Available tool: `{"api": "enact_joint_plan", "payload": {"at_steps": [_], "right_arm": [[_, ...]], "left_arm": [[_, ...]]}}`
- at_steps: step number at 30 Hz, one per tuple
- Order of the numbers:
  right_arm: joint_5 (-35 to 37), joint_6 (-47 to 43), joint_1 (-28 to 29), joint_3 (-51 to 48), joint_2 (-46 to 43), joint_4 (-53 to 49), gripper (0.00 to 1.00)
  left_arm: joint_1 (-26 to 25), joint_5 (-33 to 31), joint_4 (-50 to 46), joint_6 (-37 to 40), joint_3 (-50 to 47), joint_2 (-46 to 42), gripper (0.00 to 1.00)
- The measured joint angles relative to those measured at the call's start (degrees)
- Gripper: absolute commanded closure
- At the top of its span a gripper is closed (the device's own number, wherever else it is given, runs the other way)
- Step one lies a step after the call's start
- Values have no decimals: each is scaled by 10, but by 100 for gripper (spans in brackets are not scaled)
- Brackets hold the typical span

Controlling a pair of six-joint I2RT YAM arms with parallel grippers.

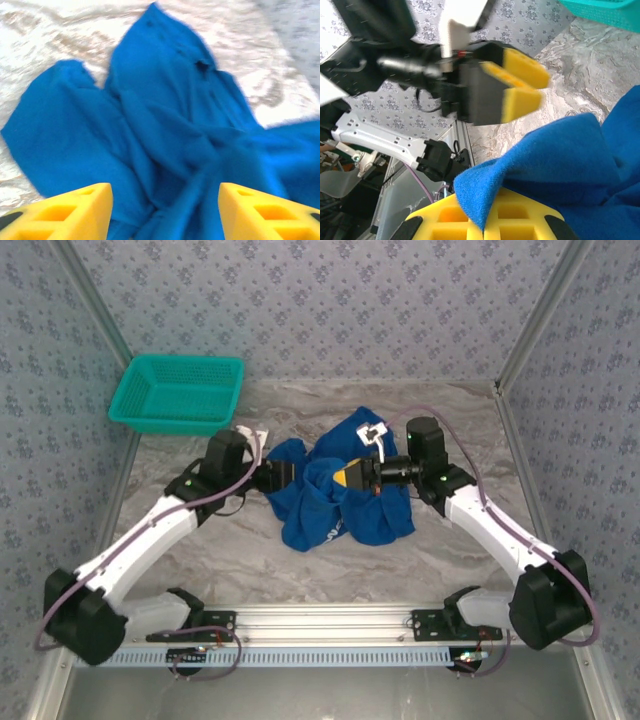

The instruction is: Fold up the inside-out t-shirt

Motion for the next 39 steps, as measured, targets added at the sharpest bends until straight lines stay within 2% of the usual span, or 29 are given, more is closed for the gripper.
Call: {"api": "enact_joint_plan", "payload": {"at_steps": [2, 5, 8, 11, 12, 17, 23, 28, 32, 33, 36, 37, 39], "right_arm": [[1, 6, 0, -1, 4, 3, 100], [1, 2, 0, 0, 5, -4, 100], [5, -13, 0, 6, 5, -33, 100], [10, -30, 0, 14, 5, -59, 100], [12, -34, 0, 16, 5, -67, 100], [21, -52, 0, 17, 5, -95, 100], [28, -64, 0, 17, 3, -110, 100], [30, -68, 0, 17, 1, -113, 100], [33, -72, 0, 17, -1, -115, 100], [35, -75, 0, 17, -2, -118, 99], [63, -92, 0, 23, -3, -151, 81], [88, -99, -1, 30, -3, -171, 74], [157, -106, 0, 52, 0, -215, 69]], "left_arm": [[-16, 35, 18, 11, -16, -45, 36], [-53, 67, 29, 51, -10, -59, 35], [-76, 104, 27, 93, 11, -19, 31], [-82, 133, 29, 114, 26, 32, 32], [-82, 142, 30, 117, 28, 43, 35], [-85, 174, 33, 128, 44, 77, 64], [-85, 210, 36, 138, 73, 94, 87], [-85, 221, 34, 143, 75, 94, 89], [-85, 221, 31, 141, 76, 94, 100], [-85, 221, 31, 141, 76, 94, 100], [-85, 221, 34, 128, 78, 94, 100], [-84, 221, 37, 114, 78, 93, 100], [-80, 222, 54, 82, 76, 86, 100]]}}
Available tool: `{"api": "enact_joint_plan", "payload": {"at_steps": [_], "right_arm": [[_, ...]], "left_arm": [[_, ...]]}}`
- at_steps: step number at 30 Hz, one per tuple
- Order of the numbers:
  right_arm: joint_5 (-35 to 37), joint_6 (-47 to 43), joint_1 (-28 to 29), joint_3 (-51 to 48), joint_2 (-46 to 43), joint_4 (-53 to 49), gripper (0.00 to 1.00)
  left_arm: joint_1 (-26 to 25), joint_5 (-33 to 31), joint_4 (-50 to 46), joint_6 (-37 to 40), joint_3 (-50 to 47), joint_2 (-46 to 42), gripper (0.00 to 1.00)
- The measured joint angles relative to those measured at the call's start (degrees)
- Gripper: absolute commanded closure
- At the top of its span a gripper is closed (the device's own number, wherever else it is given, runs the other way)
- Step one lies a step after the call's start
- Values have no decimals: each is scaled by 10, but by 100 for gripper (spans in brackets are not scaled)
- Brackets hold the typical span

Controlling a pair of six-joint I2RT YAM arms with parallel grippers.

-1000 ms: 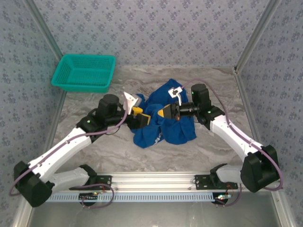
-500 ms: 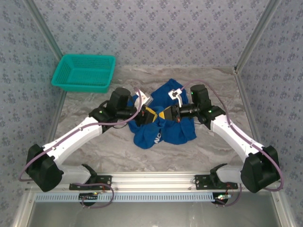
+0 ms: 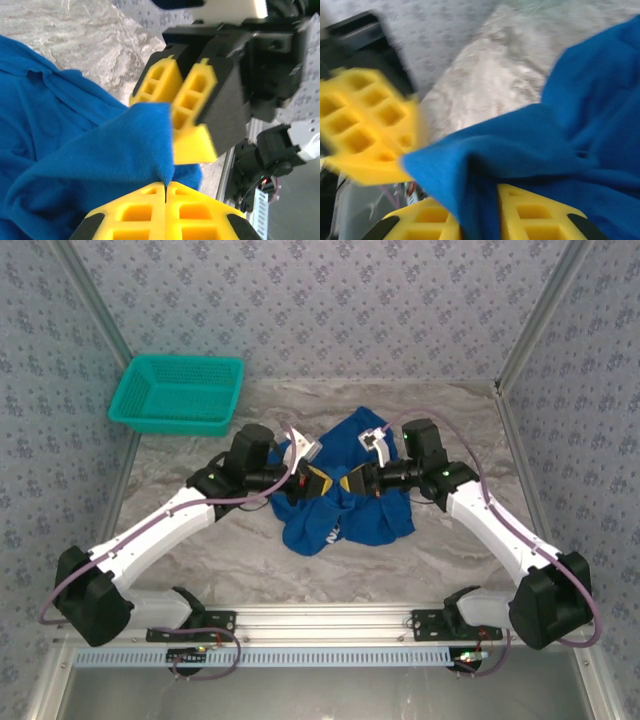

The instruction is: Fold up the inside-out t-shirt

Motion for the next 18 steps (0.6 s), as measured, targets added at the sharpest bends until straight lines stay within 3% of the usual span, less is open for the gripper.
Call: {"api": "enact_joint_plan", "payload": {"at_steps": [4, 8, 13, 18], "right_arm": [[140, -7, 7, 51, 10, -54, 55], [223, -26, 31, 56, 2, -79, 44], [290, -71, 83, 37, -53, -85, 41], [303, -101, 116, -3, -135, -61, 38]], "left_arm": [[17, 7, 35, -81, 0, -23, 100], [32, 10, 49, -161, 2, -28, 100], [45, 26, 48, -237, 8, -21, 100], [50, 34, 33, -275, 28, -9, 100]]}}
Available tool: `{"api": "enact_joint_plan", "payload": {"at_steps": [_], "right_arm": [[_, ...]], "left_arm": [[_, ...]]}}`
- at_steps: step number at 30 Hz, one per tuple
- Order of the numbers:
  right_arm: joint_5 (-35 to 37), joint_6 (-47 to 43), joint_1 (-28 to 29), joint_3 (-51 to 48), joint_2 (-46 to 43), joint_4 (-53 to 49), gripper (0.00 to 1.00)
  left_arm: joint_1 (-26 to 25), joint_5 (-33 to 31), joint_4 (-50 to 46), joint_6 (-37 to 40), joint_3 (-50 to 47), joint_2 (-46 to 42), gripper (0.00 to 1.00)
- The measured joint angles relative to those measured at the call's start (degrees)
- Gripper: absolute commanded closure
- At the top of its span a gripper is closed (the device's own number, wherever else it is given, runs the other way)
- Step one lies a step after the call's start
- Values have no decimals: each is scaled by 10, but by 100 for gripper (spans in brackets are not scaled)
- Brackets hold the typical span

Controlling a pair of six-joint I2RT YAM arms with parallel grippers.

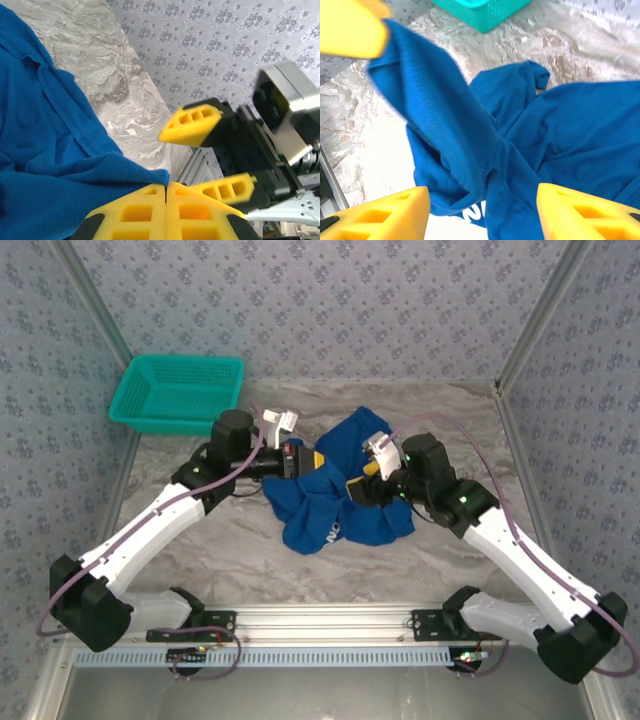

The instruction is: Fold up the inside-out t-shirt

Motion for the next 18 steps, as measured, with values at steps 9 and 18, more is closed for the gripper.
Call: {"api": "enact_joint_plan", "payload": {"at_steps": [9, 18], "right_arm": [[98, -40, 76, -6, 65, 39, 34], [197, -41, 107, 3, 113, 74, 62]], "left_arm": [[1, 20, -6, -23, 14, 2, 100], [1, 21, -23, -25, 19, 2, 100]]}}
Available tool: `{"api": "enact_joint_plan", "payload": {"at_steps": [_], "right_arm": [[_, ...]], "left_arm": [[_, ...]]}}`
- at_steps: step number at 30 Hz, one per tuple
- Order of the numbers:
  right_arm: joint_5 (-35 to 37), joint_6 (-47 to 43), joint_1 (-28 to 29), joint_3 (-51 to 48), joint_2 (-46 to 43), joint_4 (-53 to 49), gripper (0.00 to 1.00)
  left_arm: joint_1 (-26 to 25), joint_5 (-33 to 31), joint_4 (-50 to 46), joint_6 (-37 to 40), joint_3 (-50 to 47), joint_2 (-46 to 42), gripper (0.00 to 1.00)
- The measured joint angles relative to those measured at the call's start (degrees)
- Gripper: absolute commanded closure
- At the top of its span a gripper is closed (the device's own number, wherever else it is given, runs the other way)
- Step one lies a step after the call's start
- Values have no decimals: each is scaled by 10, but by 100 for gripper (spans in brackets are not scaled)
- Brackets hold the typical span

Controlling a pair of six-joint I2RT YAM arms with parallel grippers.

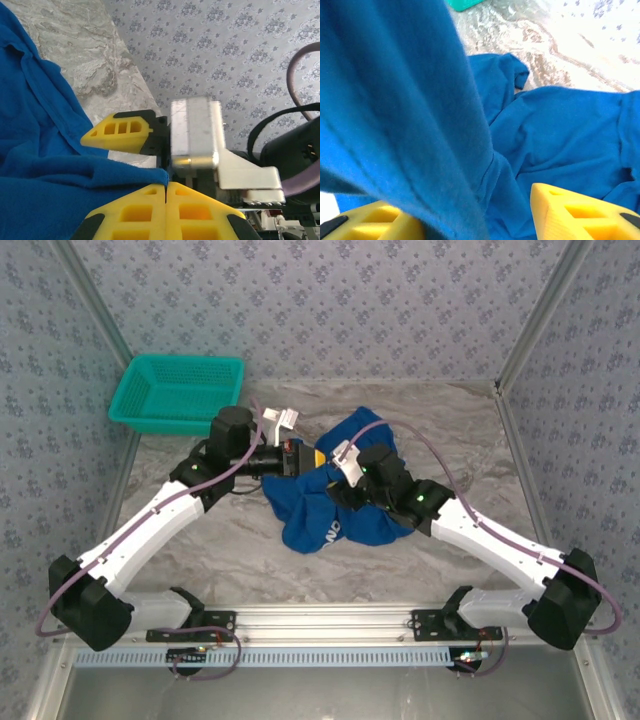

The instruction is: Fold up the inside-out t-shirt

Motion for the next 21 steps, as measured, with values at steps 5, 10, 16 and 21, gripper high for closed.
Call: {"api": "enact_joint_plan", "payload": {"at_steps": [5, 10, 16, 21], "right_arm": [[29, 20, 8, 27, -12, -4, 87], [-57, 60, -45, 33, -65, -10, 100], [-271, 127, -152, 27, -92, 3, 100], [-456, 213, -206, -12, -78, 87, 100]], "left_arm": [[0, -21, -30, 11, 16, 5, 100], [2, -55, -52, 26, 21, 9, 100], [5, -78, -55, 39, 21, 16, 100], [5, -135, -64, 69, 21, 16, 96]]}}
